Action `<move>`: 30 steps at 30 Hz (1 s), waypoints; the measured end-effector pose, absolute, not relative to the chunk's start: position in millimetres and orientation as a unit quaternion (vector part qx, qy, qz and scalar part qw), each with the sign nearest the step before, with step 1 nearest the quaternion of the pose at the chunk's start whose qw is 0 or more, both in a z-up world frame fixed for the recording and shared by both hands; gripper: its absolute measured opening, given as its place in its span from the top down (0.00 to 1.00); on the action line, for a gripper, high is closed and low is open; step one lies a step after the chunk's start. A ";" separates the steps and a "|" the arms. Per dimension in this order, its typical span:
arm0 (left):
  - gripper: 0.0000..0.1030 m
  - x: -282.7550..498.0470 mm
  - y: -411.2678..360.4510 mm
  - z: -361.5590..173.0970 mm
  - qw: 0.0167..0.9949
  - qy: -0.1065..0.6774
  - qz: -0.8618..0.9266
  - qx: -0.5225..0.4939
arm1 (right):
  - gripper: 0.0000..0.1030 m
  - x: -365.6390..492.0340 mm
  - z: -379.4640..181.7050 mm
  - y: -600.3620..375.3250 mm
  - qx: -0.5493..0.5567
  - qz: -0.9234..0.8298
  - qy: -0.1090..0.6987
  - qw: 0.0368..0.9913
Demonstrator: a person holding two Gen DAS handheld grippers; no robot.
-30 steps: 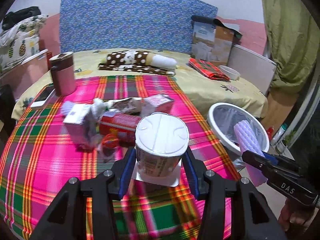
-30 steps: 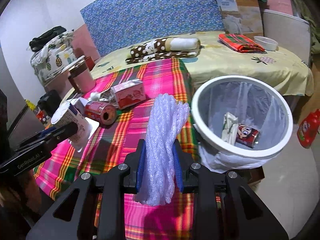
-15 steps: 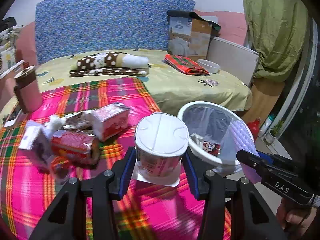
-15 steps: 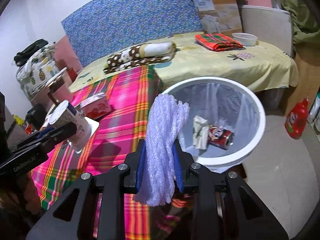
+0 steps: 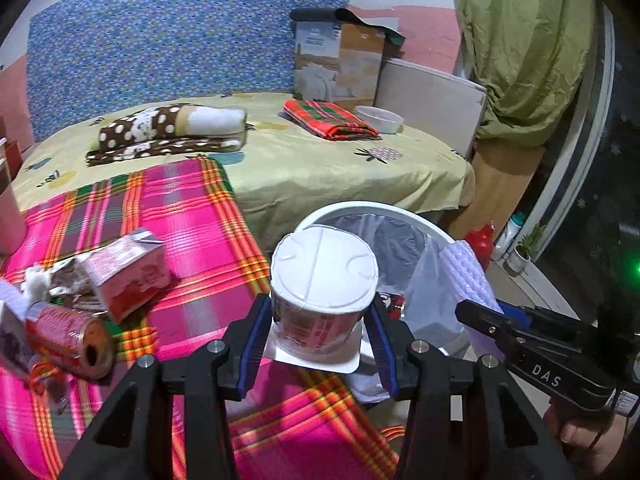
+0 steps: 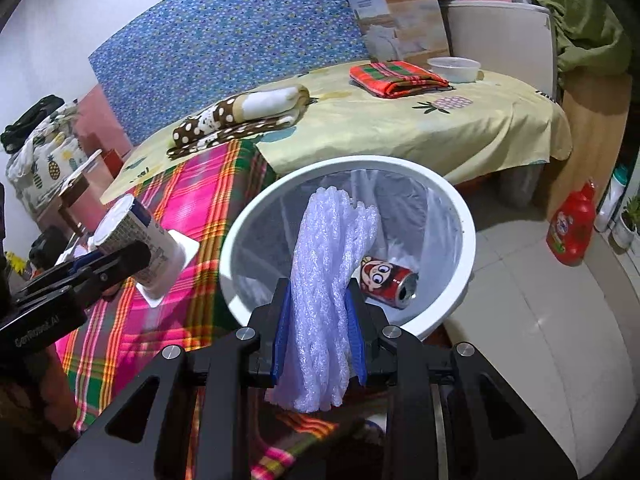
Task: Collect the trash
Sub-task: 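Drop the foam sleeve and paper cup into the wastebasket with both tools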
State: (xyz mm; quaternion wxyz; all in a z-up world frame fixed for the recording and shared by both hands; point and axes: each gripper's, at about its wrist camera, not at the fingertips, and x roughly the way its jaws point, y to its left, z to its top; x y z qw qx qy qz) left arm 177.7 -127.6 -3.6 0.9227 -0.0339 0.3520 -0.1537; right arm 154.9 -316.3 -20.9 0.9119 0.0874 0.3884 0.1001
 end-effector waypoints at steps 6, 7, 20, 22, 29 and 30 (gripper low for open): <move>0.52 192.4 -142.5 -5.8 0.918 0.358 -0.169 -0.032 | 0.72 164.8 -24.5 -322.8 0.086 0.100 0.395 0.909; 0.52 194.6 -144.5 -6.9 0.917 0.359 -0.171 -0.033 | 0.72 166.6 -25.2 -324.0 0.086 0.100 0.396 0.909; 0.51 216.9 -160.7 -21.5 0.905 0.380 -0.187 -0.037 | 0.68 182.1 -38.5 -331.4 0.079 0.093 0.426 0.897; 0.51 218.6 -160.9 -24.2 0.903 0.385 -0.188 -0.039 | 0.64 182.2 -40.0 -332.8 0.081 0.092 0.428 0.895; 0.46 222.1 -161.3 -27.2 0.900 0.390 -0.188 -0.040 | 0.47 181.3 -39.0 -335.1 0.087 0.091 0.426 0.896; 0.46 222.2 -160.9 -27.1 0.900 0.391 -0.188 -0.041 | 0.47 180.9 -38.8 -335.4 0.088 0.091 0.425 0.896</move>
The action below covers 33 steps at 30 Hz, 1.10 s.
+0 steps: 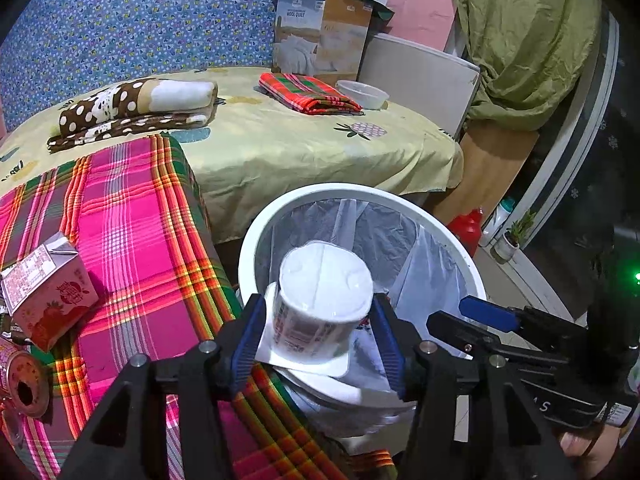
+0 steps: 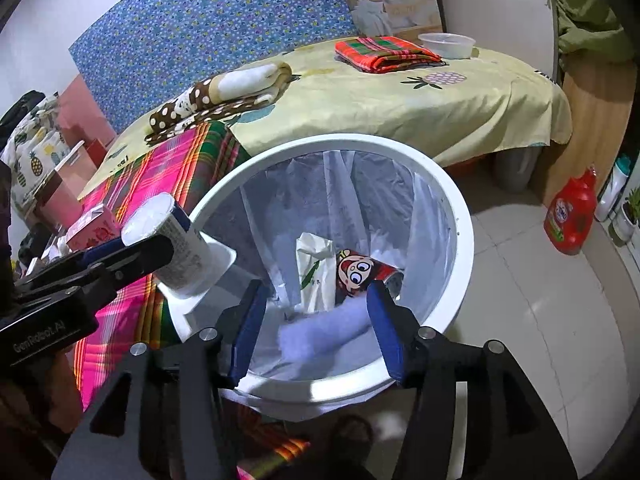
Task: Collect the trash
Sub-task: 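Drop the foam sleeve and paper cup into the wastebasket with both tools, then move both tools back over the remaining trash on the cloth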
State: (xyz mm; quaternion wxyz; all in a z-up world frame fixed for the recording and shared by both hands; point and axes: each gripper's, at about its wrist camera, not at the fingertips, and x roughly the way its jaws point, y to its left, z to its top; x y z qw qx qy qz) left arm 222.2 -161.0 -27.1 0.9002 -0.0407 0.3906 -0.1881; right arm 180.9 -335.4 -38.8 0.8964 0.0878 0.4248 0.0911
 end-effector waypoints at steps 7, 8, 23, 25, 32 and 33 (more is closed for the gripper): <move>0.45 220.2 -160.9 -25.4 0.901 0.387 -0.189 -0.043 | 0.47 175.2 -33.2 -338.0 0.097 0.085 0.414 0.901; 0.45 219.5 -160.2 -24.6 0.902 0.386 -0.190 -0.044 | 0.47 174.1 -32.5 -338.3 0.098 0.085 0.412 0.902; 0.45 178.8 -117.7 -12.2 0.913 0.369 -0.162 -0.063 | 0.47 144.9 -16.6 -312.6 0.095 0.129 0.384 0.909; 0.45 170.9 -109.3 -11.7 0.915 0.368 -0.154 -0.065 | 0.47 142.3 -16.8 -305.9 0.092 0.139 0.384 0.908; 0.45 146.1 -83.0 -12.4 0.921 0.363 -0.124 -0.063 | 0.47 132.8 -15.5 -277.7 0.078 0.175 0.386 0.903; 0.45 142.8 -79.0 -13.4 0.922 0.363 -0.118 -0.062 | 0.47 131.1 -14.7 -274.4 0.077 0.181 0.385 0.902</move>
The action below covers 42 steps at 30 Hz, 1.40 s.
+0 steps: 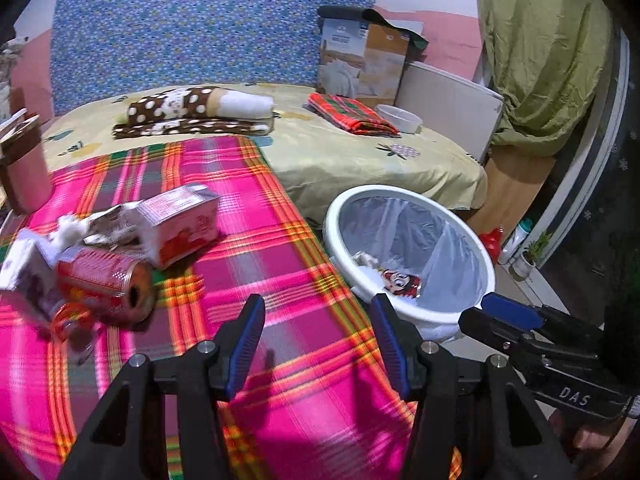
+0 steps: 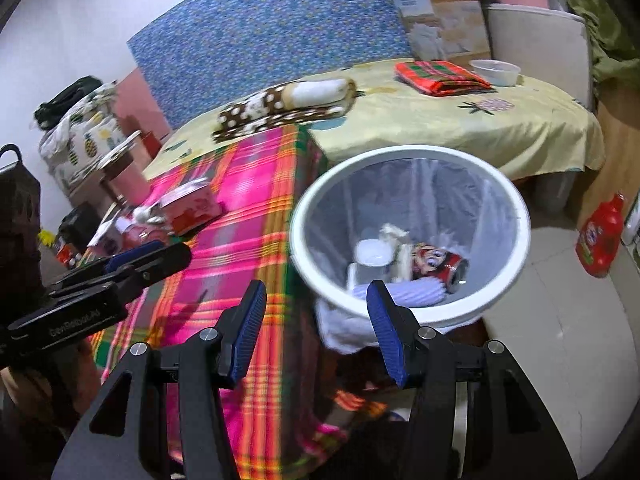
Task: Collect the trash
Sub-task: 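Move both tools back over the remaining trash on the cloth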
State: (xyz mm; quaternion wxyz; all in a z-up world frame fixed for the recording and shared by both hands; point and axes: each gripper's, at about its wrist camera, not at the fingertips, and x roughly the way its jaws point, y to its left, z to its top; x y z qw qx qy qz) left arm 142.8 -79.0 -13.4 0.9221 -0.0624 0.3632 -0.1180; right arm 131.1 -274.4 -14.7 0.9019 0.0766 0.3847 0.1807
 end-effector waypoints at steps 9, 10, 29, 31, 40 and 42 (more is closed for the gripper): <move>0.45 119.2 -41.6 -21.9 0.925 0.365 -0.076 -0.077 | 0.47 122.9 -12.9 -244.7 0.066 0.218 0.382 0.896; 0.45 116.7 -37.2 -22.4 0.925 0.365 -0.070 -0.079 | 0.47 121.7 -12.8 -241.6 0.066 0.222 0.382 0.895; 0.45 88.3 16.3 -32.0 0.926 0.364 -0.003 -0.097 | 0.47 113.4 -14.7 -195.7 0.044 0.276 0.383 0.880; 0.45 87.2 21.4 -32.9 0.926 0.364 0.004 -0.100 | 0.47 114.3 -16.6 -190.1 0.040 0.282 0.388 0.876; 0.45 89.3 57.9 -31.3 0.926 0.356 0.046 -0.112 | 0.47 124.1 -16.5 -162.6 0.017 0.314 0.388 0.866; 0.45 91.1 67.9 -30.2 0.927 0.353 0.058 -0.115 | 0.47 128.2 -14.9 -157.2 0.014 0.321 0.385 0.865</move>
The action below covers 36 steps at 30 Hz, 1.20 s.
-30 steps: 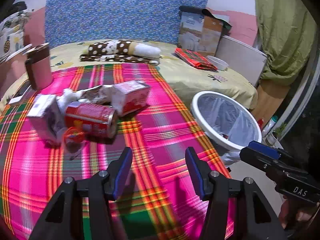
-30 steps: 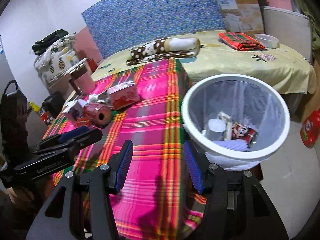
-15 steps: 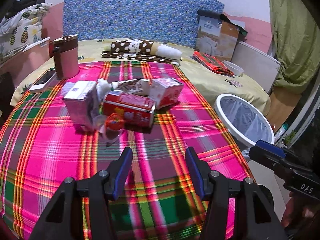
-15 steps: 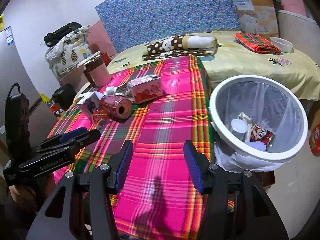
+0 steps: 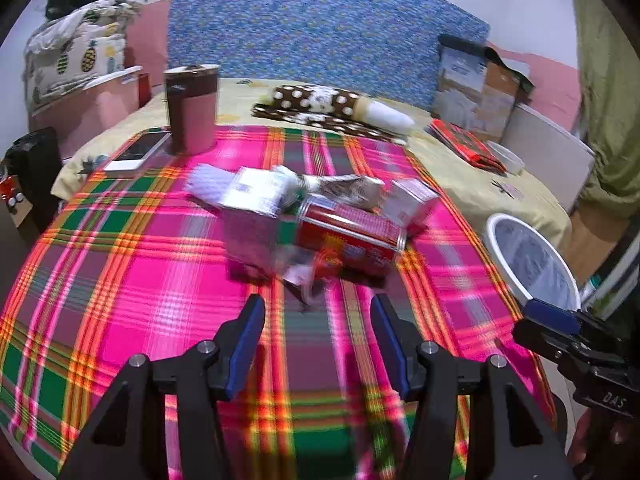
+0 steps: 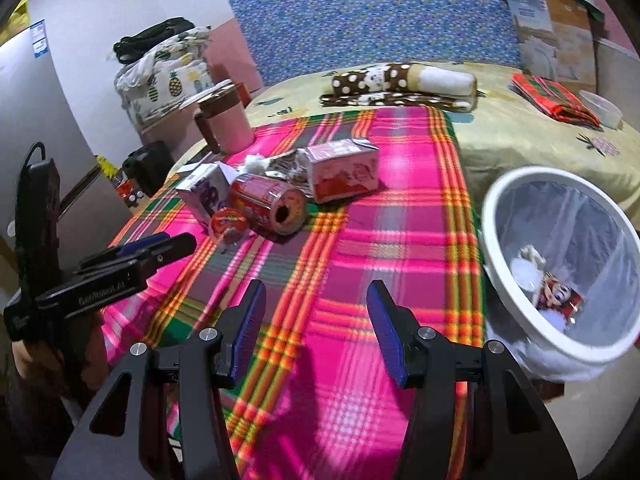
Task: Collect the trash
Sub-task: 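Move both tools back over the remaining trash on the cloth, then grasp the white milk carton with the left tool while the right tool grasps a red can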
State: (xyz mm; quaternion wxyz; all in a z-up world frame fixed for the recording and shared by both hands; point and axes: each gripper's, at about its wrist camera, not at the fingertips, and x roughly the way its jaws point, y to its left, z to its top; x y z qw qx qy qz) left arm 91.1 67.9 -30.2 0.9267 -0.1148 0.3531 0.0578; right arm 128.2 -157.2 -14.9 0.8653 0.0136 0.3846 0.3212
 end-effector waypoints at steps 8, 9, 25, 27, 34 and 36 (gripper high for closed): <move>0.45 111.5 102.8 -31.4 0.924 0.350 0.090 -0.126 | 0.47 147.0 -11.8 -128.2 -0.012 0.352 0.372 0.859; 0.45 115.1 105.6 -32.9 0.923 0.351 0.090 -0.125 | 0.46 149.3 -12.1 -125.2 -0.016 0.355 0.371 0.858; 0.43 148.5 117.8 -46.2 0.920 0.365 0.081 -0.122 | 0.35 182.6 -18.9 -90.7 -0.061 0.398 0.372 0.836; 0.44 149.8 119.0 -47.0 0.919 0.366 0.079 -0.123 | 0.35 185.7 -19.2 -88.9 -0.063 0.401 0.371 0.835; 0.61 144.1 125.6 -50.3 0.917 0.370 0.080 -0.128 | 0.35 194.8 -25.3 -78.2 -0.071 0.417 0.376 0.825; 0.61 140.5 126.5 -50.2 0.917 0.369 0.081 -0.128 | 0.35 196.5 -27.1 -75.2 -0.073 0.421 0.380 0.821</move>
